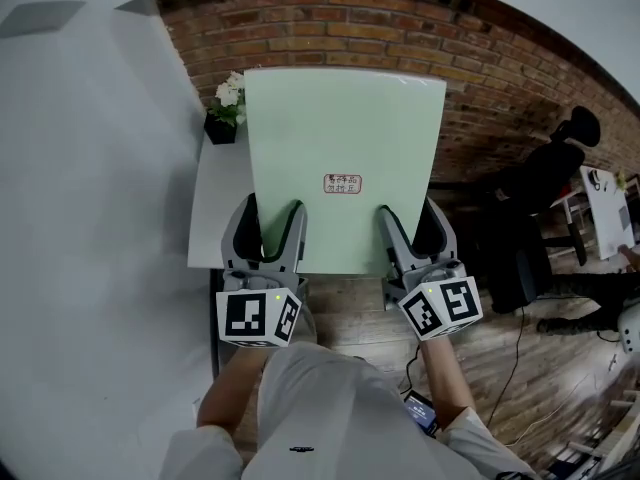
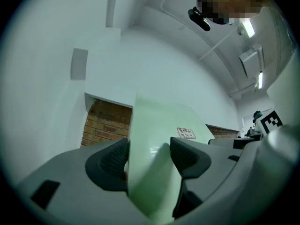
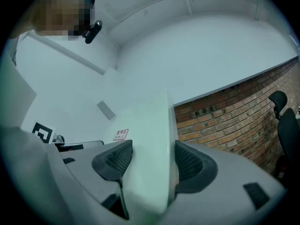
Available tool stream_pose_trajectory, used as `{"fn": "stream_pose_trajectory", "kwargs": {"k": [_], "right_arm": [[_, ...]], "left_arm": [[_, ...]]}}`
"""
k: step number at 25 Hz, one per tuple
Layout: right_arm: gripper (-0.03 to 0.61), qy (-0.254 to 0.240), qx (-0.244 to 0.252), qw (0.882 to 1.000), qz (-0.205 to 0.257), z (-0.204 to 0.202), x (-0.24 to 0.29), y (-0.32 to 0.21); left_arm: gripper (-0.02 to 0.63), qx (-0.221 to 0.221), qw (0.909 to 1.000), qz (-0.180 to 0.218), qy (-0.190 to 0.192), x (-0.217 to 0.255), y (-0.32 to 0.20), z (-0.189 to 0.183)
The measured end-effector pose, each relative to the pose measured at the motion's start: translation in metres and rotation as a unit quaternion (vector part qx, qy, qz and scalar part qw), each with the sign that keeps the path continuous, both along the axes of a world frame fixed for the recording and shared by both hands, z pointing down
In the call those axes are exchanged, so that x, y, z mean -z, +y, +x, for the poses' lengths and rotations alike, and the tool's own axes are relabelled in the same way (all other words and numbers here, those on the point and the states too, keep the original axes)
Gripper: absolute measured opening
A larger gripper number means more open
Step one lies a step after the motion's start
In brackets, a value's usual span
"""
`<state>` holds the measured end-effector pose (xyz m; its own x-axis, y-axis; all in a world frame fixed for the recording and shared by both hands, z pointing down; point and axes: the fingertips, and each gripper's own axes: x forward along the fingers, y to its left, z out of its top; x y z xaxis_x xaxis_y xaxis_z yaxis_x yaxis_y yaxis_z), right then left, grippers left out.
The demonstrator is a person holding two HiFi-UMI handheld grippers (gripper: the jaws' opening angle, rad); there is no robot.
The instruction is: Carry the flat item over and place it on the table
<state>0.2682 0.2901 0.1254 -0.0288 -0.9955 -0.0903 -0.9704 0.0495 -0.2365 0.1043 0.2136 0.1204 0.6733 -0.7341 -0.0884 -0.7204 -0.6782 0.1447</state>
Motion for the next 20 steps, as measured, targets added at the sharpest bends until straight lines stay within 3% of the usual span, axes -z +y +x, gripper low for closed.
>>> {"fn": "stream_pose_trajectory", "kwargs": {"k": [10,20], "right_arm": [[0.276,-0.01,0.017,0.999,-0.036,-0.033,-0.011,-0.179],[0.276,-0.025,0.087,0.993,-0.076,-0.091,-0.056,-0.279]], "left_arm": [[0.288,0.01,0.9992,-0.038,-0.006,-0.013,-0.174,-0.036],[0.288,0.078,0.9936,-0.079,-0.019,-0.057,-0.251,-0.103]]}}
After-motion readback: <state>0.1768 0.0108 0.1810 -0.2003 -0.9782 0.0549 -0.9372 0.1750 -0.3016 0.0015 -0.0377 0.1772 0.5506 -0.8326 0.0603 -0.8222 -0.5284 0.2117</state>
